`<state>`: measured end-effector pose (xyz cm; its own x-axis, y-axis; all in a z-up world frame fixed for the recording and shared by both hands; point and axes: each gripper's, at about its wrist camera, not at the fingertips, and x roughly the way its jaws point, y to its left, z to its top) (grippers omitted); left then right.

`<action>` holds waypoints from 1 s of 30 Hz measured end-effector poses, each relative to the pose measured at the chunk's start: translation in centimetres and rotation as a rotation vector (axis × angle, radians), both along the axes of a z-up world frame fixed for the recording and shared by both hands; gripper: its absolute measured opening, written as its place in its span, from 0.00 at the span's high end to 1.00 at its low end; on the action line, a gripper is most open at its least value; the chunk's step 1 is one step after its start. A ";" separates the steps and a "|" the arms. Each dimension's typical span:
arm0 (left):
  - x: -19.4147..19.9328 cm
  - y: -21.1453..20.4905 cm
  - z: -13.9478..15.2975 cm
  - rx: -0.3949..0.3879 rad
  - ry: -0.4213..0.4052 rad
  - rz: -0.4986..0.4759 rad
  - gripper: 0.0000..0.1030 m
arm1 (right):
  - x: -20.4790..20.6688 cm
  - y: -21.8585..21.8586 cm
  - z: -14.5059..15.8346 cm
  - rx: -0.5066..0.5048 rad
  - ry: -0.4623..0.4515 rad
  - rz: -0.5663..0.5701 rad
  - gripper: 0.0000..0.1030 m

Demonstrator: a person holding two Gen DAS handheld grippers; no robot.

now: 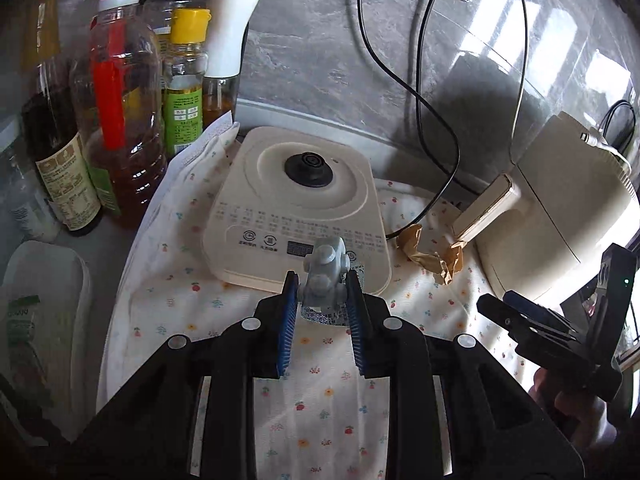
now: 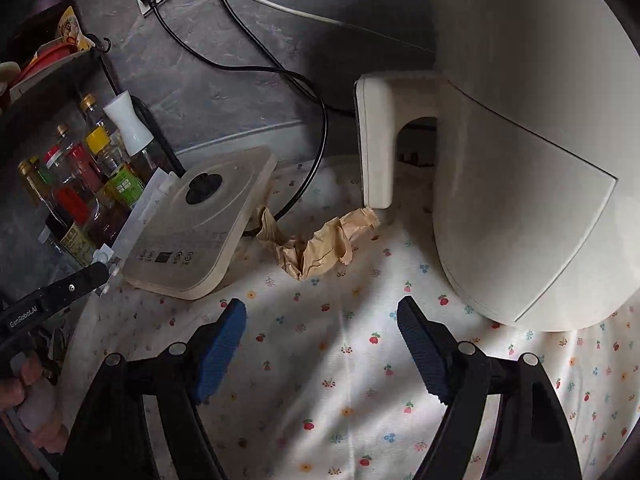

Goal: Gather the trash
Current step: 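Grasp the remaining brown paper with the right tool while the left tool holds the blister pack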

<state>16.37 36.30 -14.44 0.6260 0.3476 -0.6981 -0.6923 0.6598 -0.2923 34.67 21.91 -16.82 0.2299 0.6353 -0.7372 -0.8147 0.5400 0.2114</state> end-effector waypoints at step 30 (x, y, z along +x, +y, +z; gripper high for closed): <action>-2.7 1.4 -0.9 -0.034 0.000 0.059 0.77 | -0.7 4.3 -1.9 -0.088 0.013 0.072 0.84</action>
<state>13.63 37.73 -15.34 0.6053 0.3599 -0.7100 -0.7297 0.6073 -0.3142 33.94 26.17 -18.75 0.1755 0.5828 -0.7934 -0.8496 0.4968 0.1770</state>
